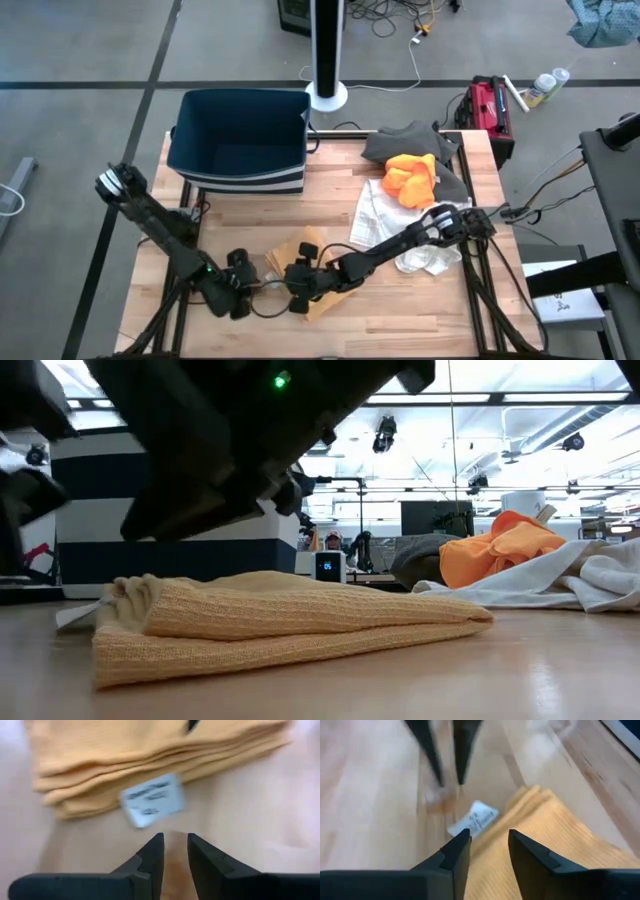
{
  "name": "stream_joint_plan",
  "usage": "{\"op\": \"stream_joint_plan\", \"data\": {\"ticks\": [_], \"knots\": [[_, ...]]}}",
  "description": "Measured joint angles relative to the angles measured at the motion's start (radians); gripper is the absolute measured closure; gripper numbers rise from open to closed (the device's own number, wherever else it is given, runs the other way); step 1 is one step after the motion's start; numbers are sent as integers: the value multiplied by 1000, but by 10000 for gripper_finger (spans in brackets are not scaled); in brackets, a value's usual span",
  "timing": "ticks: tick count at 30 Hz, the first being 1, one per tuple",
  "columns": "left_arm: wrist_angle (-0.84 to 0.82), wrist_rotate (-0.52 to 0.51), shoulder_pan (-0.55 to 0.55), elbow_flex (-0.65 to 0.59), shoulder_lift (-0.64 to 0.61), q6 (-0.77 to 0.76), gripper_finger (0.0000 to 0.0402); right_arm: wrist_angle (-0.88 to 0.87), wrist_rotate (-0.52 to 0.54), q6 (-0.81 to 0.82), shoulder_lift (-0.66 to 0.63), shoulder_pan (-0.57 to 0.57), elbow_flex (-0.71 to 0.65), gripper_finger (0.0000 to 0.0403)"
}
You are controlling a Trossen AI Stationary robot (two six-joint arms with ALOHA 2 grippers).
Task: Fold towel
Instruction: Fold the yellow kitchen towel
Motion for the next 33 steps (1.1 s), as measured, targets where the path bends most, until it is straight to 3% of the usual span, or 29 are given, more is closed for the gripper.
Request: {"op": "stream_joint_plan", "data": {"ticks": [4,7,10,18,23,33], "knots": [[190,-80,-67,0,14,21,325,29,15,2,20,0,0,237],[347,-161,-74,0,119,92,325,20,32,2,39,2,-3,219],[444,-161,-38,12,248,131,325,19,52,9,52,3,-3,208],[471,-211,30,72,424,133,325,-16,72,54,36,3,-2,201],[463,-227,44,68,431,115,325,-6,17,108,52,3,-2,189],[448,-234,61,67,436,115,325,42,63,121,84,2,-2,171]]}}
